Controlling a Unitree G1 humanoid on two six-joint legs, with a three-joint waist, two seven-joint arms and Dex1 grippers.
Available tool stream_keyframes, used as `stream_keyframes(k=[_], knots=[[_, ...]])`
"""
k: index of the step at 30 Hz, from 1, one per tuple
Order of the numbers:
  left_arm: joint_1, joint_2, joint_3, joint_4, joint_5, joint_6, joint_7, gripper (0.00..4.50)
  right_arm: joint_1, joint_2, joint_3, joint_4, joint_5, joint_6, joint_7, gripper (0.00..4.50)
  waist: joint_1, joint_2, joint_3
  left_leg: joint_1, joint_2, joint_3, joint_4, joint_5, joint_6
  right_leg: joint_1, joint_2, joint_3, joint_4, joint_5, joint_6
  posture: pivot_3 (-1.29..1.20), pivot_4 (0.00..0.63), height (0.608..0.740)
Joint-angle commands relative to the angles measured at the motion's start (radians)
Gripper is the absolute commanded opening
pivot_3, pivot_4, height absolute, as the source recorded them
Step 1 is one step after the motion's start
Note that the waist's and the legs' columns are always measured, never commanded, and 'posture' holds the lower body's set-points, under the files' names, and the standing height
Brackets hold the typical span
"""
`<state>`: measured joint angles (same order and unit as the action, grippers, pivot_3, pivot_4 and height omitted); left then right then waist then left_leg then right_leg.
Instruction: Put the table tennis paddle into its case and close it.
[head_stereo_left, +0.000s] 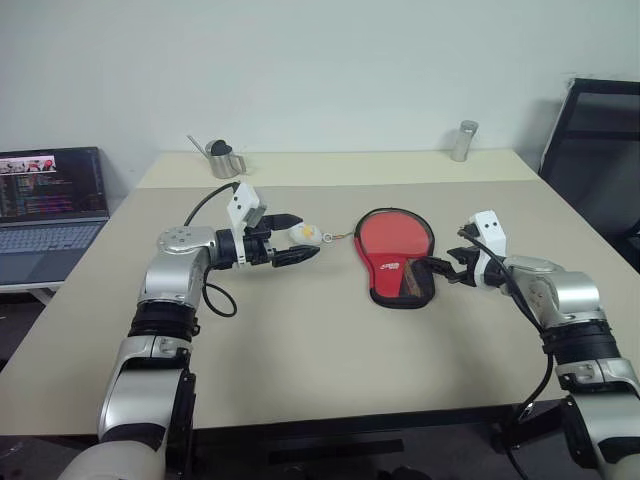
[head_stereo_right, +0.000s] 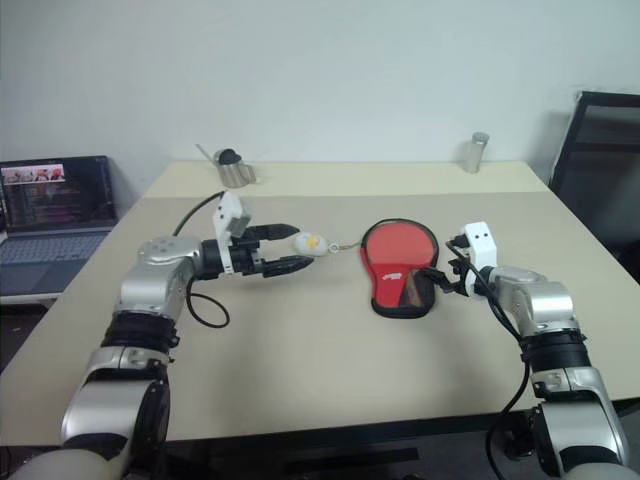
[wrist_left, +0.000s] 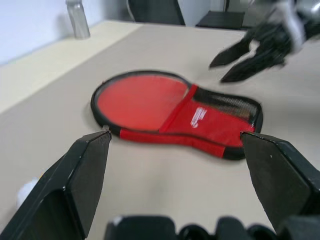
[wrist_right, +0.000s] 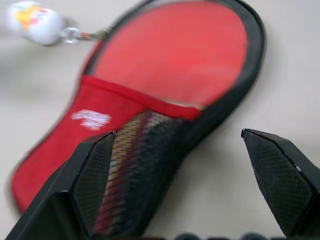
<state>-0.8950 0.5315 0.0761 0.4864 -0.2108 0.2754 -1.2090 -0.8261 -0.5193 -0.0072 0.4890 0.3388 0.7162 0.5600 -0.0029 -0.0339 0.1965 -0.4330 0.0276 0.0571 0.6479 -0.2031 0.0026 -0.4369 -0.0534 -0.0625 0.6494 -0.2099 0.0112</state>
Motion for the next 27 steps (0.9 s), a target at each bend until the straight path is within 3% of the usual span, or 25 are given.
stream_keyframes(k=[1,11,22,25,27], knots=[[0.007,0.020,0.010,-0.100,-0.037,0.041,0.028,4.50,-0.064,0.026,-0.012,0.101,-0.041,-0.086,-0.003,4.45,-0.001,0.000,0.000,0.000,0.000,0.000,0.000,0.000,0.000,0.000,0.000,0.000,0.000,0.000,0.000,0.00,0.150,0.740],[0.015,0.020,-0.011,-0.145,-0.047,0.063,0.063,4.50,-0.166,0.113,-0.011,0.378,-0.127,-0.245,0.029,4.45,-0.006,0.000,0.000,0.000,0.000,0.000,0.000,0.000,0.000,0.000,0.000,0.001,0.000,0.000,0.000,0.00,0.150,0.740],[0.008,0.018,-0.033,-0.138,-0.048,0.053,0.069,4.50,-0.242,0.163,-0.036,0.560,-0.155,-0.255,0.040,4.45,-0.026,0.000,0.000,0.001,0.000,0.000,0.000,0.000,0.000,0.000,0.000,0.002,0.002,0.000,0.000,0.00,0.150,0.740],[0.011,0.022,-0.034,-0.142,-0.046,0.051,0.068,4.50,-0.244,0.170,-0.044,0.586,-0.160,-0.246,0.044,3.89,-0.027,0.000,0.000,0.002,0.001,0.000,0.000,0.000,0.000,0.000,0.000,0.002,0.002,0.000,0.000,0.00,0.150,0.740],[0.016,0.027,-0.033,-0.147,-0.046,0.052,0.067,4.50,-0.242,0.177,-0.050,0.595,-0.165,-0.246,0.046,3.22,-0.027,0.000,0.000,0.002,0.001,0.000,0.000,0.000,0.000,0.000,0.000,0.002,0.002,0.000,0.000,0.00,0.150,0.740]])
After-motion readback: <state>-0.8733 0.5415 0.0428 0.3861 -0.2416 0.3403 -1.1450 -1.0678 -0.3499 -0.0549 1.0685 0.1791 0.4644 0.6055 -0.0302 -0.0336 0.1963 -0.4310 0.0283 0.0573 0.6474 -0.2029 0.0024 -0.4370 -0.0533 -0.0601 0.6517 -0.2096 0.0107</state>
